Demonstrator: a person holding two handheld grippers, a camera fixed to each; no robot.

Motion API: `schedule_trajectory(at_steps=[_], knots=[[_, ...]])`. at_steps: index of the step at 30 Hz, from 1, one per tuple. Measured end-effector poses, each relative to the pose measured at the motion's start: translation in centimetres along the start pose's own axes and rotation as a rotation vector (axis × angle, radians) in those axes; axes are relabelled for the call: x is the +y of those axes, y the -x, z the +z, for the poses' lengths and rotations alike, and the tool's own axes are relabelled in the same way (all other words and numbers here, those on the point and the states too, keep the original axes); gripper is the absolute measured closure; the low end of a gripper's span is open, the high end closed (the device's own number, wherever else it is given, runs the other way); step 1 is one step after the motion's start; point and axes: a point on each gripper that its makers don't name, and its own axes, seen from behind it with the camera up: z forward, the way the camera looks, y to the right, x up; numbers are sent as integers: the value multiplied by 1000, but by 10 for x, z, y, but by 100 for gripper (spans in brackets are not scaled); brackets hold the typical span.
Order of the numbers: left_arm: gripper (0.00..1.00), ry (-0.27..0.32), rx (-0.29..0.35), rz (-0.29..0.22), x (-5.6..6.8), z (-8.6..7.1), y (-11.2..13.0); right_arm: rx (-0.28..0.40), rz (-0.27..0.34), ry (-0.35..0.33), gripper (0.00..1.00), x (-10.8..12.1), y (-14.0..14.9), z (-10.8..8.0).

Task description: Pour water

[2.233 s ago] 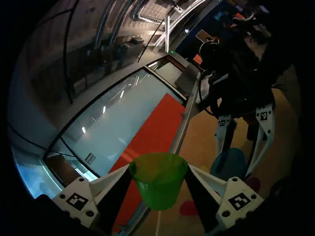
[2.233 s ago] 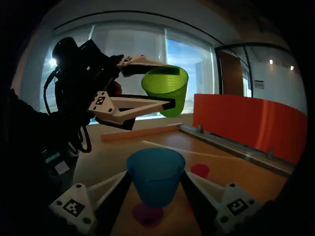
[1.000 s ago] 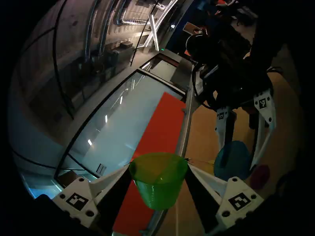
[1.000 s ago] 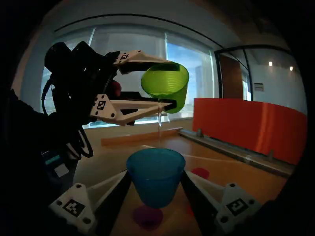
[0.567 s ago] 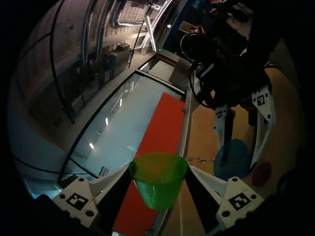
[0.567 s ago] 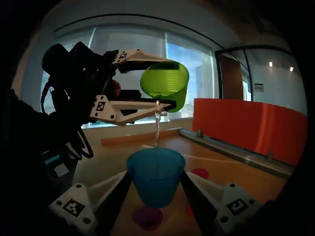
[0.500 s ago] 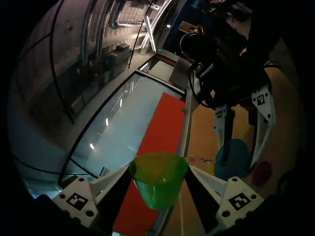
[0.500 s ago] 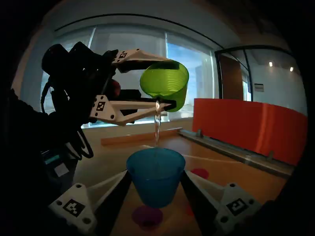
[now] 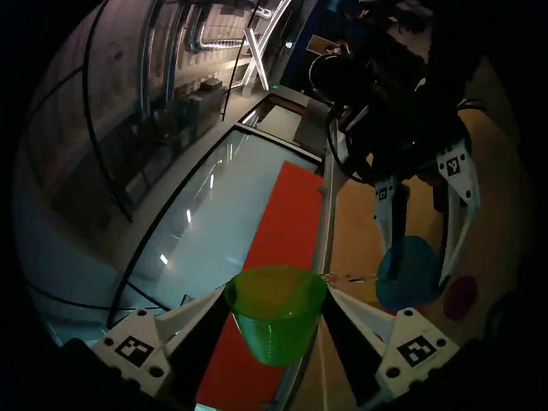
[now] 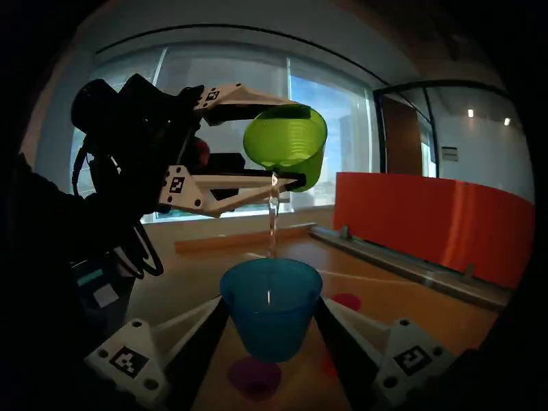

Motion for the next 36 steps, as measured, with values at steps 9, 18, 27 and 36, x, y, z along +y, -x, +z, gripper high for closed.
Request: schedule_trajectory(at_steps=[9, 18, 27, 36], knots=[[13, -1, 1, 35, 0, -2, -5, 3, -3, -2, 12, -1, 0, 0], [13, -7, 6, 65, -5, -3, -9, 6, -6, -1, 12, 0, 0, 1], [13, -20, 10, 102, -9, -4, -11, 10, -11, 3, 12, 1, -1, -1], [13, -24, 11, 127, -11, -5, -14, 15, -10, 3, 12, 0, -2, 0]])
